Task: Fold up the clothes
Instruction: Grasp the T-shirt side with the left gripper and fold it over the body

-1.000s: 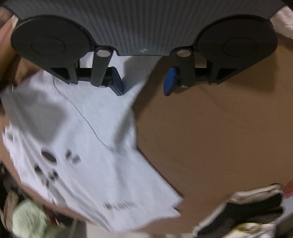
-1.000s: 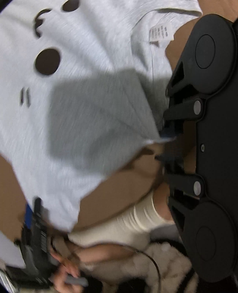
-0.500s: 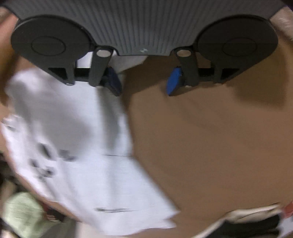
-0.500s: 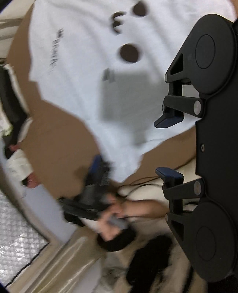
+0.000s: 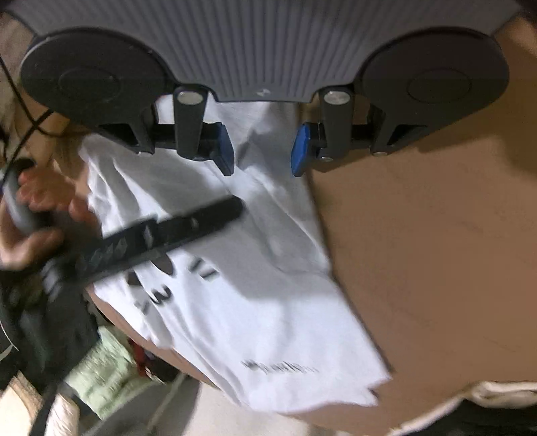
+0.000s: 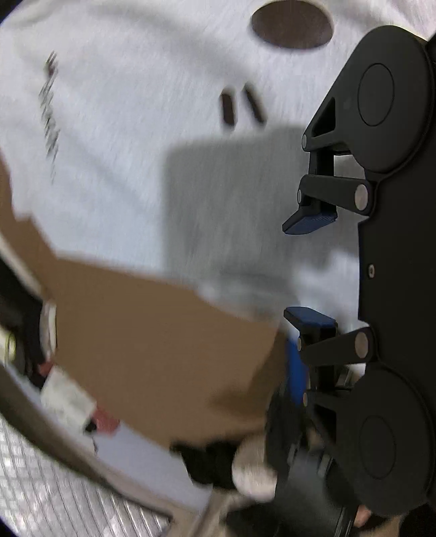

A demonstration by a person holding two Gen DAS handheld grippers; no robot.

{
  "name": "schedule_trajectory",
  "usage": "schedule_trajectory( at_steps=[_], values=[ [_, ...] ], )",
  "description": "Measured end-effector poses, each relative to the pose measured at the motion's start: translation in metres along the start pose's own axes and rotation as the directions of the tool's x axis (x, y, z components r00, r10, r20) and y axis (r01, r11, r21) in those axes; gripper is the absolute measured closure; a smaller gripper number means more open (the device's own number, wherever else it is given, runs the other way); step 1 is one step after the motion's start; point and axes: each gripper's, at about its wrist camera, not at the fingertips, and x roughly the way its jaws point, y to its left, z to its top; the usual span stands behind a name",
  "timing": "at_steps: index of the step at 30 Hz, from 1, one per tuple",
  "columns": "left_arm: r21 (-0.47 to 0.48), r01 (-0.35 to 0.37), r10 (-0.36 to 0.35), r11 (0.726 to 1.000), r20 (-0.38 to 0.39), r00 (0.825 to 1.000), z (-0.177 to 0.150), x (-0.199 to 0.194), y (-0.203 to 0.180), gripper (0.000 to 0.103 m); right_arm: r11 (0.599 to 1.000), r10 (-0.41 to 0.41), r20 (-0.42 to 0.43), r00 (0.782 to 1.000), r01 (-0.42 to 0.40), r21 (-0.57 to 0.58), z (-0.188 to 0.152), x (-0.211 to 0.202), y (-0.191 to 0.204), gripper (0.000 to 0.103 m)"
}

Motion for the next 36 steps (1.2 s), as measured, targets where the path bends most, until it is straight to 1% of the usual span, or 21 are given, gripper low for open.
schedule_trajectory(
  at_steps=[3,4,6,8,11,13,16,17,18,19,20,21,23,27,28,30,31,32,33,34,36],
  values=[
    [-0.05,0.007,-0.009,0.999,-0.025,1.0,0.0,0.003,0.012,0.06,0.981,0.061,0.042,0.997,-0.068,0.181,-0.003,-0.008,-0.041,0.052],
    [-0.068,0.014,-0.016,0.998,-0.041,0.999,0.0,0.007,0.016,0.06,0.966,0.067,0.069,0.995,-0.082,0.247,-0.003,-0.015,-0.053,0.052],
    [-0.08,0.024,-0.029,0.996,-0.066,0.997,-0.004,0.015,0.016,0.063,0.951,0.037,0.125,0.991,-0.074,0.302,0.0,-0.028,-0.067,0.052],
    [-0.051,0.0,-0.003,0.999,-0.054,0.999,-0.006,0.019,0.01,0.092,0.948,-0.002,0.159,0.987,-0.048,0.315,0.002,-0.035,-0.074,0.051],
    [0.03,-0.106,0.105,0.994,0.042,0.994,-0.002,0.006,-0.001,0.096,0.931,-0.007,0.185,0.983,-0.061,0.359,0.0,-0.04,-0.084,0.051],
    [0.056,-0.196,0.188,0.979,0.132,0.973,0.002,-0.018,-0.002,0.097,0.922,-0.007,0.199,0.98,-0.071,0.382,-0.006,-0.046,-0.087,0.051],
    [0.017,-0.29,0.279,0.957,0.221,0.934,0.007,-0.055,0.013,0.098,0.917,-0.026,0.215,0.976,-0.062,0.394,-0.006,-0.054,-0.088,0.051],
    [-0.015,-0.303,0.299,0.953,0.23,0.926,0.009,-0.063,0.021,0.098,0.918,-0.035,0.218,0.975,-0.055,0.393,-0.004,-0.056,-0.087,0.051],
    [-0.047,-0.34,0.341,0.939,0.231,0.911,0.009,-0.064,0.029,0.098,0.917,-0.046,0.22,0.974,-0.046,0.395,-0.005,-0.06,-0.088,0.051],
    [-0.08,-0.382,0.389,0.921,0.227,0.893,0.01,-0.063,0.037,0.099,0.917,-0.057,0.222,0.973,-0.037,0.397,-0.005,-0.063,-0.088,0.05],
    [-0.084,-0.453,0.46,0.887,0.209,0.863,0.009,-0.058,0.041,0.099,0.915,-0.067,0.219,0.973,-0.028,0.403,-0.007,-0.065,-0.09,0.05],
    [-0.08,-0.481,0.488,0.873,0.165,0.857,0.007,-0.05,0.046,0.099,0.912,-0.077,0.216,0.973,-0.019,0.409,-0.008,-0.067,-0.092,0.05],
    [-0.071,-0.508,0.512,0.859,0.064,0.857,0.004,-0.035,0.054,0.097,0.905,-0.103,0.205,0.973,0.006,0.425,-0.008,-0.071,-0.096,0.05],
    [-0.18,-0.375,0.386,0.909,0.032,0.922,0.008,-0.031,0.064,0.095,0.904,-0.158,0.261,0.952,0.033,0.427,-0.007,-0.099,-0.099,0.05],
    [-0.189,-0.353,0.366,0.916,0.039,0.93,0.014,-0.03,0.063,0.093,0.906,-0.168,0.281,0.945,0.036,0.422,-0.005,-0.108,-0.1,0.05],
    [-0.196,-0.317,0.334,0.928,0.059,0.941,0.029,-0.028,0.058,0.079,0.913,-0.209,0.309,0.928,0.072,0.402,-0.001,-0.123,-0.106,0.049],
    [-0.198,-0.297,0.317,0.934,0.077,0.945,0.038,-0.029,0.058,0.065,0.916,-0.238,0.318,0.918,0.103,0.389,0.002,-0.129,-0.109,0.048],
    [-0.195,-0.284,0.307,0.939,0.097,0.947,0.047,-0.032,0.057,0.05,0.917,-0.269,0.327,0.906,0.136,0.376,0.005,-0.136,-0.113,0.047],
    [-0.18,-0.283,0.307,0.942,0.121,0.944,0.058,-0.033,0.054,0.044,0.904,-0.326,0.332,0.885,0.19,0.382,0.007,-0.14,-0.12,0.047],
    [-0.154,-0.297,0.319,0.942,0.142,0.937,0.069,-0.034,0.05,0.039,0.888,-0.372,0.334,0.866,0.226,0.401,0.006,-0.145,-0.13,0.047],
    [-0.083,-0.332,0.341,0.94,0.167,0.925,0.09,-0.032,0.041,0.039,0.849,-0.446,0.336,0.83,0.274,0.452,0.004,-0.151,-0.151,0.047]
  ],
)
